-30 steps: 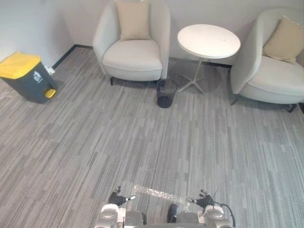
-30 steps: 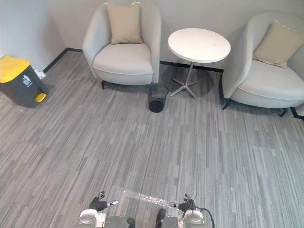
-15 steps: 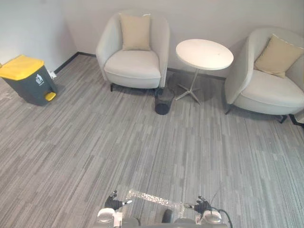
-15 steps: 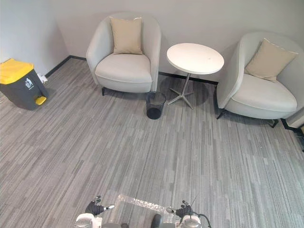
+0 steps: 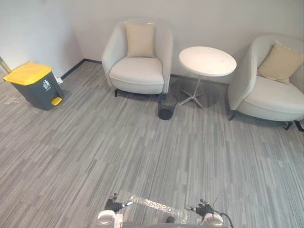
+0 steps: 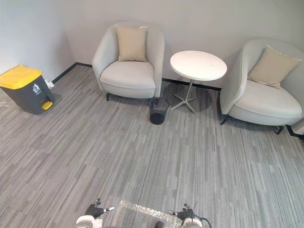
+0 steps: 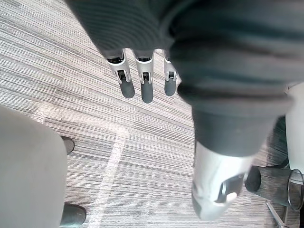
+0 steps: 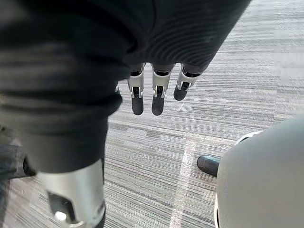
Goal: Organize the slippers on the shoe rack
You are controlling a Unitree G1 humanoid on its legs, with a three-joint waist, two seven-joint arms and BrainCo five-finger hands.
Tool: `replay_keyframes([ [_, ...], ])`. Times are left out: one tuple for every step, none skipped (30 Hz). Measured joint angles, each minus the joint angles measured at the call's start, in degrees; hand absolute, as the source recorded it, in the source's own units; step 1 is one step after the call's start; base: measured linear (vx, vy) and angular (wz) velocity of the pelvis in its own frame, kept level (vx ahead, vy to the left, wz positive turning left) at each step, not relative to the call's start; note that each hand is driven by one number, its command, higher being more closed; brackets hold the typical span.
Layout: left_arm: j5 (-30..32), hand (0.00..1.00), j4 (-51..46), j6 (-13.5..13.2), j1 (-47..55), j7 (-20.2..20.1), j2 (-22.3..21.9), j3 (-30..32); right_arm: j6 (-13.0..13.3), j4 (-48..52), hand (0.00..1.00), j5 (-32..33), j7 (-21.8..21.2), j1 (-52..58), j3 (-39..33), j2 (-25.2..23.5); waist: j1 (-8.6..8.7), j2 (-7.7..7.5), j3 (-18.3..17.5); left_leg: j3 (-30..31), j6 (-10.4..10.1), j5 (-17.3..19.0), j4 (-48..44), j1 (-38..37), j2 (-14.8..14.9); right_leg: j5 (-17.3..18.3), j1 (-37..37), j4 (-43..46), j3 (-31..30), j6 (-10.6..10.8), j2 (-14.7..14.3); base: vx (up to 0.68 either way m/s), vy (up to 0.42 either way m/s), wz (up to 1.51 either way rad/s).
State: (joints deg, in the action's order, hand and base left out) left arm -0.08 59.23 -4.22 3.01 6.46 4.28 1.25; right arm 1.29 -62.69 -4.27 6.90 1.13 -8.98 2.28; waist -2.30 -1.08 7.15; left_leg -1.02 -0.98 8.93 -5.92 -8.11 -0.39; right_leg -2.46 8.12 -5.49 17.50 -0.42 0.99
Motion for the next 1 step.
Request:
replay_keyframes([
  [0.0, 0.0, 0.0, 0.0, 0.0, 0.0, 0.0, 0.0, 0.0, 0.0, 0.0, 0.0, 0.0, 0.0, 0.0, 0.0, 0.0, 0.0, 0.0, 0.0, 0.0, 0.0, 0.0, 0.0, 0.0, 0.0, 0.0, 0.0, -0.1, 0.0, 0.0, -0.03, 0.008, -0.03],
])
